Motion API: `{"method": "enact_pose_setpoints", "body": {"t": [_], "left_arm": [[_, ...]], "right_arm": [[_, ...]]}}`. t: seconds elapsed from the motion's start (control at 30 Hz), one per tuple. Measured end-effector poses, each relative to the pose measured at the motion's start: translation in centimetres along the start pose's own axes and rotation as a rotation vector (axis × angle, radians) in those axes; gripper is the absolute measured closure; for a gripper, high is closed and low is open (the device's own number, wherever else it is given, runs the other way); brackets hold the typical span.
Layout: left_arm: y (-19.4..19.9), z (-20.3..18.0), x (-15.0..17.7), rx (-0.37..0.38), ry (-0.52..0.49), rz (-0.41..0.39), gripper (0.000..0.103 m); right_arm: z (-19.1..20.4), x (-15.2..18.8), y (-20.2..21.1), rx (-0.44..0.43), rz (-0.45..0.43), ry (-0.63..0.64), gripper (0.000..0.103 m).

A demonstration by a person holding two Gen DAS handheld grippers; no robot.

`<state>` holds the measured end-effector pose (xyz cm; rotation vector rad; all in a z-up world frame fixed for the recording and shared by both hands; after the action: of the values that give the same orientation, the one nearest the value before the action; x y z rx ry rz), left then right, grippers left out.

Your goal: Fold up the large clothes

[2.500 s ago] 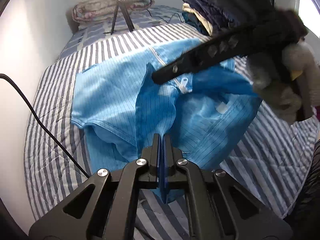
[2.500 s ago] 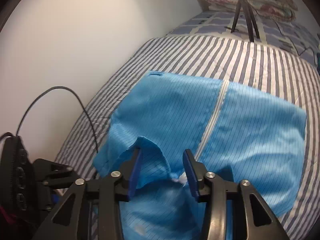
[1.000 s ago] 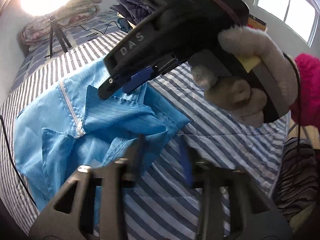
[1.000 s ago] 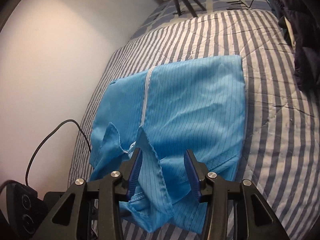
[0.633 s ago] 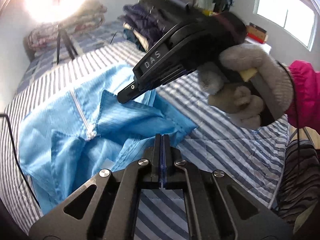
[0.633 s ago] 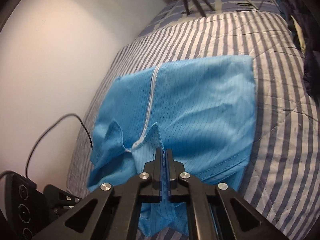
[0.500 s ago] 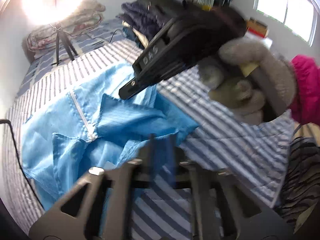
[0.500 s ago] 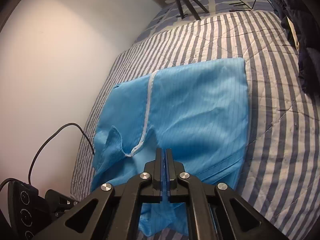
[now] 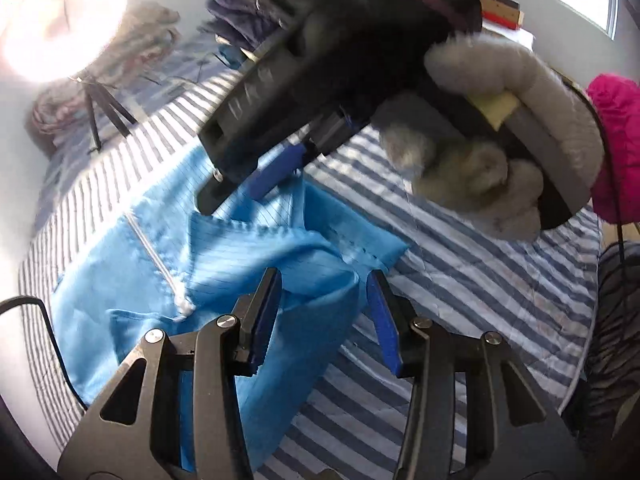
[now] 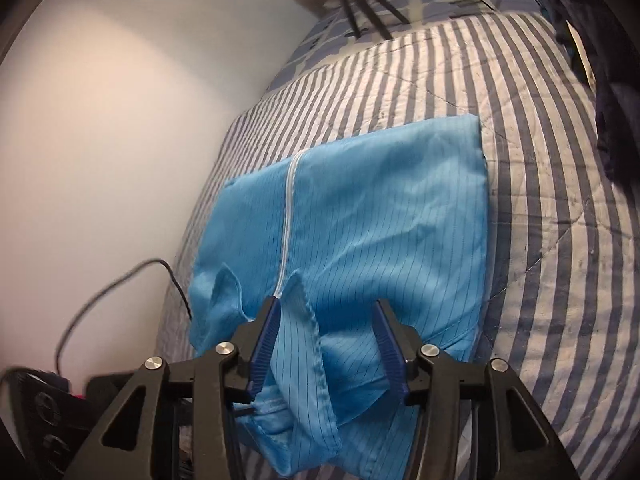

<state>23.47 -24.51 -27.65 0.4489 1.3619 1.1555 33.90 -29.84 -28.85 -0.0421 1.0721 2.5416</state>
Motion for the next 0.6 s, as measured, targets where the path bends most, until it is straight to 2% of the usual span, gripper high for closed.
{"method": "enact_pose_setpoints", "body": {"t": [0.07,0.1,0.13,0.23,0.3,0.33,0.37,0.47,0.6], "left_arm": [[-0.1,0.0,0.4,-0.005,0.002,-0.013,0.066],[0.0,-0.2,0.7,-0.008,0.000,-0.021,0.089],[-0.1,-0.3,1.0,-0.015,-0.003,-0.016,0.100],[0.3,-0.5,1.7,-0.045,0.016,-0.041,0.102],[0.7,-0.2,2.1,-0.042,0.053,-0.062,0.102],[1.2,-0.3,2.3,-0.040,0.068,-0.071,0.103],[1.5,-0.1,2.4,-0.037,0.085,-0.084,0.103],[2.6,-0.1,2.7,-0.042,0.093,-0.115,0.103],[3.4,-1.0,3.0,-0.042,0.083,-0.131,0.103]], "right_arm": [[-0.2,-0.2,-0.1,-0.013,0.009,-0.001,0.058],[-0.2,-0.2,-0.3,-0.014,0.015,0.010,0.059],[-0.1,-0.2,-0.4,-0.015,0.023,0.020,0.061],[0.3,0.1,-1.2,-0.012,0.048,0.042,0.064],[0.6,0.7,-1.6,-0.010,0.055,0.059,0.077],[0.8,1.0,-1.6,-0.010,0.059,0.069,0.093],[1.1,1.2,-1.8,-0.009,0.062,0.084,0.101],[1.7,1.5,-1.1,-0.002,0.012,0.100,0.103],[1.3,0.6,-0.1,0.017,-0.052,0.058,0.103]]}}
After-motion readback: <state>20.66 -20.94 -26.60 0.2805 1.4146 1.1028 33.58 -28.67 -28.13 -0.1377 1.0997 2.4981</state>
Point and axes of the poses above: each gripper's, at about its wrist camera, not at the fingertips, and y roughly against the way its jaws point, z to its left, x to its underside, the point moved 1 cm from there along -y, roughly the way its jaws point, and after that the axes turned 15 degrees about -y, right-handed, at the moved point
